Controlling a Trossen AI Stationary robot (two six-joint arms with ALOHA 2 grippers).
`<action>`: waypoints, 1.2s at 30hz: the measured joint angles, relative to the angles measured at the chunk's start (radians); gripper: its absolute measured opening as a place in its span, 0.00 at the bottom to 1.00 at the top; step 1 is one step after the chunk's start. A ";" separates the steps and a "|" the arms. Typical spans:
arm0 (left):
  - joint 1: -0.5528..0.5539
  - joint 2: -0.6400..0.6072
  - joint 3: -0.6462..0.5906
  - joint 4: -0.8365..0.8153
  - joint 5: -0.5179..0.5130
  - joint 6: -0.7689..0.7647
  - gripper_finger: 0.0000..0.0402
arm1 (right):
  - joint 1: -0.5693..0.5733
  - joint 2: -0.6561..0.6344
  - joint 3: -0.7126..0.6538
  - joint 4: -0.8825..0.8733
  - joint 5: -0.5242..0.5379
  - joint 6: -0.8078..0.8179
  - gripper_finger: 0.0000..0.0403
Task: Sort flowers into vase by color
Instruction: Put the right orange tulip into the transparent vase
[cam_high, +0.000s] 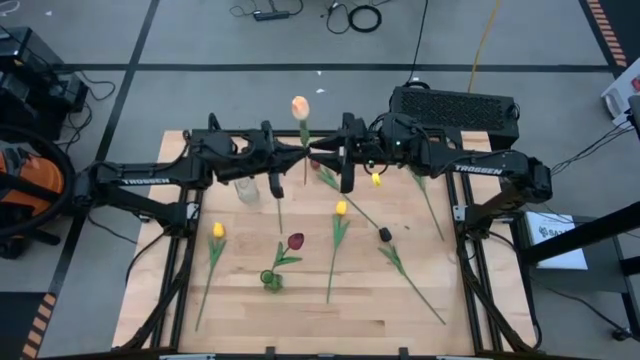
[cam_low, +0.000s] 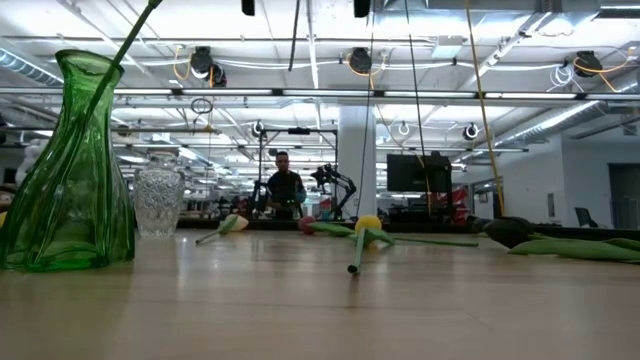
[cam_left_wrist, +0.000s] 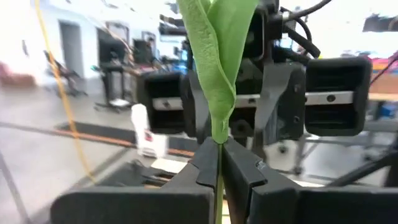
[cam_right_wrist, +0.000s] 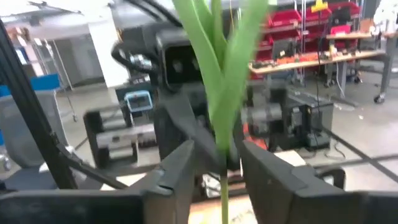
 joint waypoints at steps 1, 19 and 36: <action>0.000 -0.011 0.000 -0.002 -0.017 0.031 0.03 | -0.006 -0.012 0.000 -0.032 0.000 -0.014 0.35; 0.147 -0.480 -0.061 -0.403 -0.150 0.104 0.01 | -0.016 -0.228 -0.037 -0.586 0.244 0.000 0.38; 0.203 -0.792 -0.513 -0.287 -0.127 -0.046 0.00 | -0.015 -0.309 -0.380 -0.316 0.240 0.240 0.30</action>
